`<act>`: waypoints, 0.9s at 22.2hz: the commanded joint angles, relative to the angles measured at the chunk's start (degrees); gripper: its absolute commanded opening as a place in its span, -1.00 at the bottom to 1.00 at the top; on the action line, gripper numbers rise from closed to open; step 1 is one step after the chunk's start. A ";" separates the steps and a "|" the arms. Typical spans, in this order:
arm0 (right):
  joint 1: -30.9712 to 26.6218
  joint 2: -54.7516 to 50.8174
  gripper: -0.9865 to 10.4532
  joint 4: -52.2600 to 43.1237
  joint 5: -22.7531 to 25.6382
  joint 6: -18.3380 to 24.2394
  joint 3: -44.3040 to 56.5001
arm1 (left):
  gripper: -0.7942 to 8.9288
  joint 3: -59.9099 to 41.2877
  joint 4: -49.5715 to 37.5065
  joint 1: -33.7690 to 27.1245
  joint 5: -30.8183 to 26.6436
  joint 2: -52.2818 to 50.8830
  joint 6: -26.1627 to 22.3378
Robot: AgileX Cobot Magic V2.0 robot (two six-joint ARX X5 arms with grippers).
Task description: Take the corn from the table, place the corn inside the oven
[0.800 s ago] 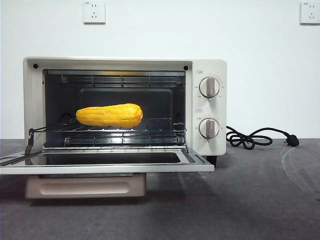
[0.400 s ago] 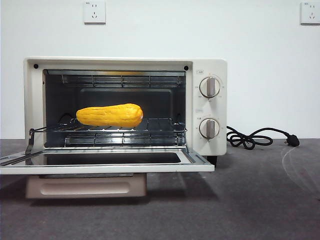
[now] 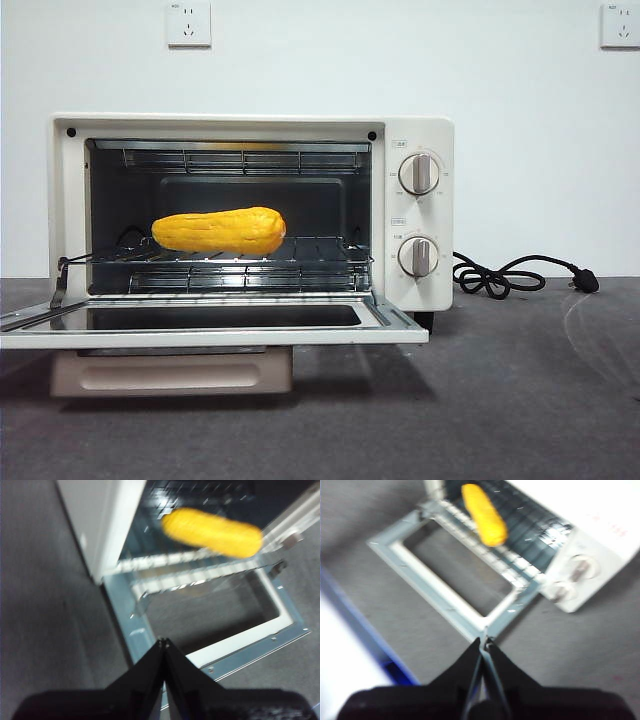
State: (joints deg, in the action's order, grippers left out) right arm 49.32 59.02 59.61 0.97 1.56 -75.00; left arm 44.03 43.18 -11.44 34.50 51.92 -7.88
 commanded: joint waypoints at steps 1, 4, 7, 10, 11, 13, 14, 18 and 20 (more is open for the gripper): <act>-4.48 -0.04 -0.85 0.02 -10.91 2.91 0.15 | -0.85 -0.61 -1.22 -1.49 1.73 4.31 0.35; -8.44 0.00 -0.85 0.31 -16.06 4.92 0.15 | -0.85 -0.59 -3.26 -2.25 5.33 11.87 0.37; -9.68 0.00 -0.85 0.31 -15.98 5.86 0.15 | -0.85 -0.48 -3.78 -2.86 5.35 19.87 0.87; -10.08 0.00 -0.85 0.24 -15.98 6.67 0.15 | -0.85 -0.42 -3.74 -2.89 4.79 26.23 0.96; -10.08 0.00 -0.85 0.15 -15.96 6.67 0.15 | -0.85 -0.42 -4.00 -2.89 4.46 27.65 1.31; -10.08 0.00 -0.85 0.04 -15.96 7.34 0.15 | -0.85 -0.44 -5.16 -2.89 4.50 29.68 1.73; -10.08 0.00 -0.85 0.02 -15.98 7.67 0.15 | -0.85 -0.44 -5.40 -2.86 4.22 30.45 1.70; -10.08 0.00 -0.84 -0.02 -15.98 7.74 0.15 | -0.85 -0.44 -5.99 -2.58 0.20 32.55 2.12; -10.08 0.00 -0.84 -0.02 -15.98 7.82 0.15 | -0.85 -0.44 -6.58 -2.08 0.00 33.40 2.32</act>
State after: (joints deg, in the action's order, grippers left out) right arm 39.33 58.96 60.03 -14.87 8.86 -75.00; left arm 43.77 36.95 -13.82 34.46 84.90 -5.91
